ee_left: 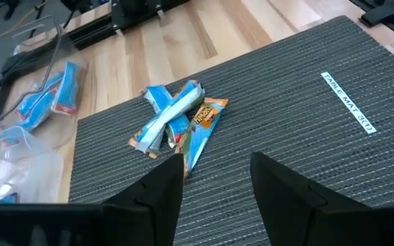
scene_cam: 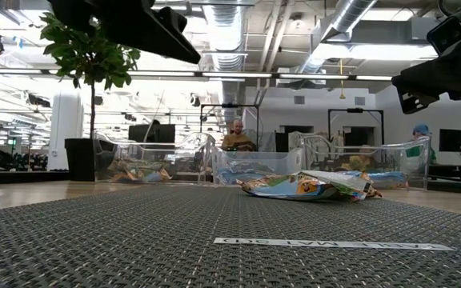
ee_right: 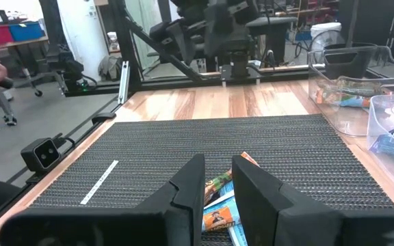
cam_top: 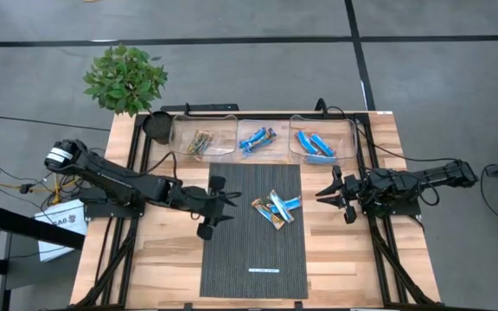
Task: Pick and place Granola Bars by type
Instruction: Put the yellow granola bar into the left transparent bin
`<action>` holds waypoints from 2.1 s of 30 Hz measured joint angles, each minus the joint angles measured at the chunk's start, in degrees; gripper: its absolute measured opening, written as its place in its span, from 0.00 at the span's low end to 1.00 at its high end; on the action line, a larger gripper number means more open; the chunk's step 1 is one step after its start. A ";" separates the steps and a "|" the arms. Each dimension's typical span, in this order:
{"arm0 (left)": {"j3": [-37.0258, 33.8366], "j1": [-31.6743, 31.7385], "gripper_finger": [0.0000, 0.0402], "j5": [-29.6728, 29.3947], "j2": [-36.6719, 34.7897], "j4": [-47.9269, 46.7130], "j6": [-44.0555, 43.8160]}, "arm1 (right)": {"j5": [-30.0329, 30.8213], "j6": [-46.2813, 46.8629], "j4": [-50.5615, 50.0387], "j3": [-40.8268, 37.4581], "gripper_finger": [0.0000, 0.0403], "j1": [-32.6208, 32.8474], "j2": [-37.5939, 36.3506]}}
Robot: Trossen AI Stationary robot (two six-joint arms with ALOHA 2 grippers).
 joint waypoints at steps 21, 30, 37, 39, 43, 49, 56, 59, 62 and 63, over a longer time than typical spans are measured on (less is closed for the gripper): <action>14.65 2.21 0.41 -2.12 17.35 -4.71 7.47 | 0.00 0.00 0.04 -0.02 0.17 0.02 0.00; 25.81 4.62 0.41 -1.92 27.44 -18.05 11.34 | 0.00 0.00 0.08 -0.02 0.17 0.00 0.01; 31.23 5.36 0.41 -1.88 33.66 -22.38 15.09 | 0.00 0.00 0.02 -0.02 0.17 0.02 0.00; 32.43 5.44 0.41 -1.90 35.27 -22.84 16.40 | 0.00 0.00 0.04 -0.02 0.17 0.00 0.02; 34.18 5.55 0.41 -1.97 37.93 -23.29 18.43 | 0.00 0.00 0.02 -0.02 0.17 0.02 0.00; 36.32 5.60 0.41 -2.21 41.28 -23.49 20.96 | -0.02 0.00 0.02 -0.02 0.17 0.02 0.00; 37.40 6.15 0.41 -3.36 42.92 -22.69 22.83 | 0.00 0.00 0.02 -0.02 0.17 0.02 0.00; 37.23 6.72 0.41 -3.99 43.34 -23.59 23.02 | 0.00 0.00 0.00 -0.02 0.17 0.02 0.00; 37.41 7.12 0.41 -3.70 44.34 -21.98 23.09 | -0.01 0.00 0.00 -0.02 0.17 0.00 0.00; 37.30 7.27 0.41 -3.91 44.69 -22.12 23.08 | -0.01 0.00 0.00 -0.02 0.17 0.01 0.01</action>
